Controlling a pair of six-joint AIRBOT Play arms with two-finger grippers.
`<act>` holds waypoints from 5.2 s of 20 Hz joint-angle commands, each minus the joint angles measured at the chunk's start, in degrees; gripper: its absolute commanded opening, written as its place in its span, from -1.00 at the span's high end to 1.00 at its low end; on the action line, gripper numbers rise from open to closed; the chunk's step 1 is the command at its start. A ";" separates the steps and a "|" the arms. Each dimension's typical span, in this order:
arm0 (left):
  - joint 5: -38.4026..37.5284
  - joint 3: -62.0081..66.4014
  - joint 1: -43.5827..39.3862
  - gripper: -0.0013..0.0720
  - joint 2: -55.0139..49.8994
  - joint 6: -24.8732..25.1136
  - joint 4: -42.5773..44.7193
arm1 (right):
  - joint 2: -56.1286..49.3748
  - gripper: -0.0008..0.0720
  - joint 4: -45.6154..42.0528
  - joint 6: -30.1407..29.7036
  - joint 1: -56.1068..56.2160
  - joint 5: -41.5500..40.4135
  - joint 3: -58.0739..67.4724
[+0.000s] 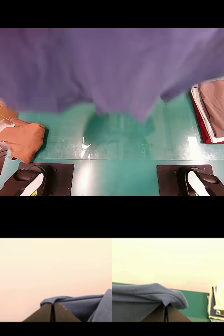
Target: Fold the shirts.
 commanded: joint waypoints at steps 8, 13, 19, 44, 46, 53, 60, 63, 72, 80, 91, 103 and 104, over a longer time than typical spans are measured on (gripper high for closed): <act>-9.75 -17.97 0.07 0.90 -23.39 0.04 3.89 | -23.47 0.95 -4.07 1.66 12.74 6.12 -11.78; -4.00 -22.69 0.09 0.90 -40.79 0.07 7.32 | -39.58 0.95 -6.12 1.66 15.93 -5.57 -16.65; 1.60 -22.49 0.09 -0.52 -46.36 0.02 7.58 | -51.78 0.55 -1.95 1.66 16.06 -3.08 -4.59; 0.39 -85.50 8.35 -0.79 -11.93 0.76 -17.88 | -13.46 -0.15 1.42 0.09 10.54 -1.38 -41.11; 0.79 -85.55 8.35 -0.79 -12.46 1.11 -18.23 | -12.81 -0.15 1.42 0.11 10.54 -1.36 -41.11; 1.18 -86.29 8.37 0.79 -12.48 2.08 -18.67 | -12.68 -0.15 1.36 1.16 10.10 0.55 -41.11; -5.42 -76.56 8.35 0.90 -12.44 5.03 -18.25 | -6.40 -0.16 -7.93 1.66 -8.09 13.99 -57.13; -5.20 -74.25 8.35 0.90 -12.46 5.01 -19.15 | -4.24 -0.52 -6.60 1.64 -21.07 14.86 -70.25; -4.57 -74.18 8.35 0.90 -12.46 5.01 -20.00 | -12.31 -0.23 8.04 1.57 -23.76 0.46 -80.54; -3.65 -73.53 8.37 0.91 -8.52 4.26 -18.56 | -14.12 0.94 8.37 -0.31 -10.14 -0.72 -71.23; -9.29 -17.62 8.37 0.90 3.87 0.02 -8.35 | 2.49 0.94 8.24 -0.31 -5.84 -0.81 -19.47; -11.98 -1.27 8.35 0.91 1.57 -3.34 -8.44 | -4.81 0.95 -6.14 2.29 -5.81 16.70 12.98; -13.88 -4.85 8.35 0.90 0.26 -3.74 -8.44 | -7.15 0.95 -6.12 2.29 -5.81 18.40 12.81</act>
